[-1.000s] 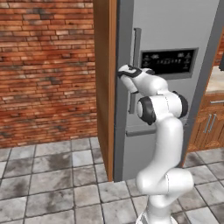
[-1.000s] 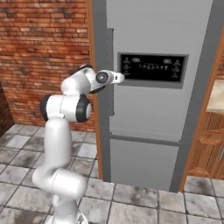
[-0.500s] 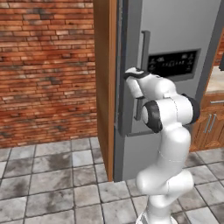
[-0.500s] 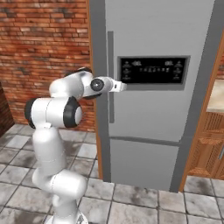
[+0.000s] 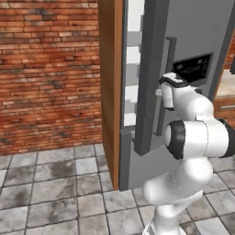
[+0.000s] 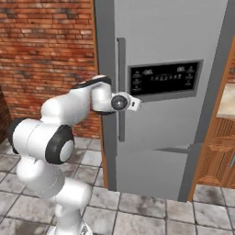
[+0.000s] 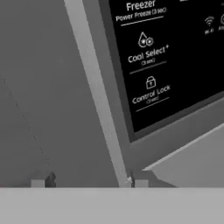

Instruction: Take the lemon wedge from the fridge and place it on the plate with fish on the dining counter.

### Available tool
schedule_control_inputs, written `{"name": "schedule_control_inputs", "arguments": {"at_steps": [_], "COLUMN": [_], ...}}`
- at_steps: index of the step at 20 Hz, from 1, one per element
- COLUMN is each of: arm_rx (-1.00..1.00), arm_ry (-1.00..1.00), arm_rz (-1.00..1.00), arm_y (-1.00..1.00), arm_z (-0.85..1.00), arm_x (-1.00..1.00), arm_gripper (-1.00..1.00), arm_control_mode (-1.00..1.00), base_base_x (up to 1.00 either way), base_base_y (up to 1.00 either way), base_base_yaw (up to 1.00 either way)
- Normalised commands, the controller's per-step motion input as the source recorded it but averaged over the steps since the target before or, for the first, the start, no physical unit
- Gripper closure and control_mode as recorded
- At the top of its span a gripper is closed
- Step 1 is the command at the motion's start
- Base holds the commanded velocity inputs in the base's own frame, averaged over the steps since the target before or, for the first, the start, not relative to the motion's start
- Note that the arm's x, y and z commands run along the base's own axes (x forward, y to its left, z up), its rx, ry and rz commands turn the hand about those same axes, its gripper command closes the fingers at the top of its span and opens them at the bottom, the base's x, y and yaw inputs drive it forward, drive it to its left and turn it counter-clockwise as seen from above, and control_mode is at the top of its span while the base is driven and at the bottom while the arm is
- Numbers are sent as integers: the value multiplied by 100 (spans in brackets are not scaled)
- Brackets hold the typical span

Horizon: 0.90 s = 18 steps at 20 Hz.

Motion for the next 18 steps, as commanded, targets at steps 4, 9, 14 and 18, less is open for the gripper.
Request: {"name": "schedule_control_inputs", "arguments": {"at_steps": [4,9,14,18], "arm_rx": [5,-1,0,0], "arm_ry": [-21,-8,0,0], "arm_rz": [-25,-18,-7,-13], "arm_y": [-51,28,94,100], "arm_z": [100,100,100,100], "arm_x": [-100,-98,-52,-45], "arm_gripper": [-100,-100,-100,-100], "arm_control_mode": [-100,-100,-100,-100], "base_base_x": [0,0,0,0], "base_base_y": [0,0,0,0], "base_base_yaw": [0,0,0,0]}}
